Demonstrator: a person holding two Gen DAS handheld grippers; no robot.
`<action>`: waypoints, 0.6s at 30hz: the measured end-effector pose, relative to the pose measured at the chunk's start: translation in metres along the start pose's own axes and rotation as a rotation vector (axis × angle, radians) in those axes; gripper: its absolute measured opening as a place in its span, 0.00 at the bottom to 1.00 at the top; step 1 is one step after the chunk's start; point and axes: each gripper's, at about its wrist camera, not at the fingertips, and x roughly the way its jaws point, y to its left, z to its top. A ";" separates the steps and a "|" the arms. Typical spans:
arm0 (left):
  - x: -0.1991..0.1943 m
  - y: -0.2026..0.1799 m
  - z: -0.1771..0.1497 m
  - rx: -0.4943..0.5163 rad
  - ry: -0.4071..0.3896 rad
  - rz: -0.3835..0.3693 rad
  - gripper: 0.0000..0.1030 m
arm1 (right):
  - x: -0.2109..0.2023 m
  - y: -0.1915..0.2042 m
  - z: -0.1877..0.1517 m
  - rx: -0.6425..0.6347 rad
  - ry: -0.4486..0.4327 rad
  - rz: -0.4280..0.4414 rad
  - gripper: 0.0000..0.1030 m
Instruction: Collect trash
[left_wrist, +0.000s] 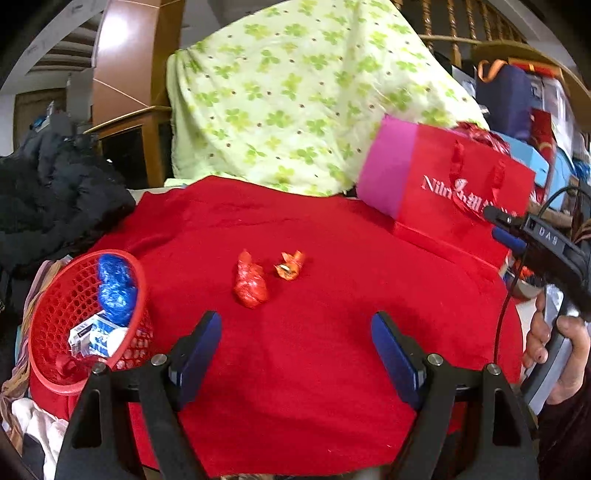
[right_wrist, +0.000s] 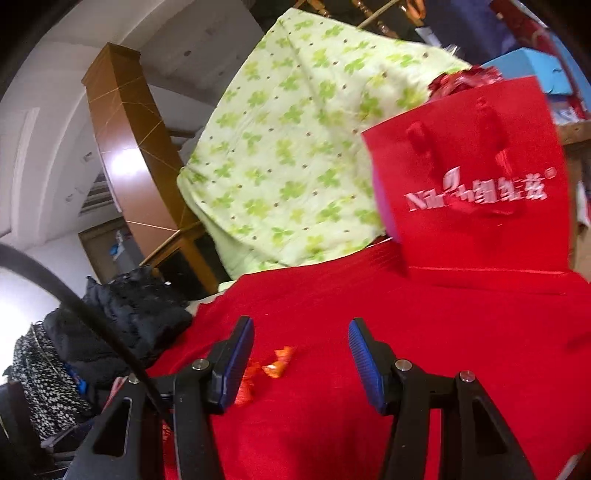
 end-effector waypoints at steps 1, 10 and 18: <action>0.001 -0.004 -0.002 0.008 0.009 -0.001 0.81 | -0.003 -0.003 0.001 0.003 -0.003 -0.001 0.55; 0.021 0.005 -0.014 -0.027 0.080 0.039 0.81 | 0.011 0.005 -0.008 0.012 0.072 0.061 0.57; 0.052 0.022 -0.028 -0.048 0.158 0.098 0.82 | 0.050 0.015 -0.043 -0.005 0.191 0.035 0.57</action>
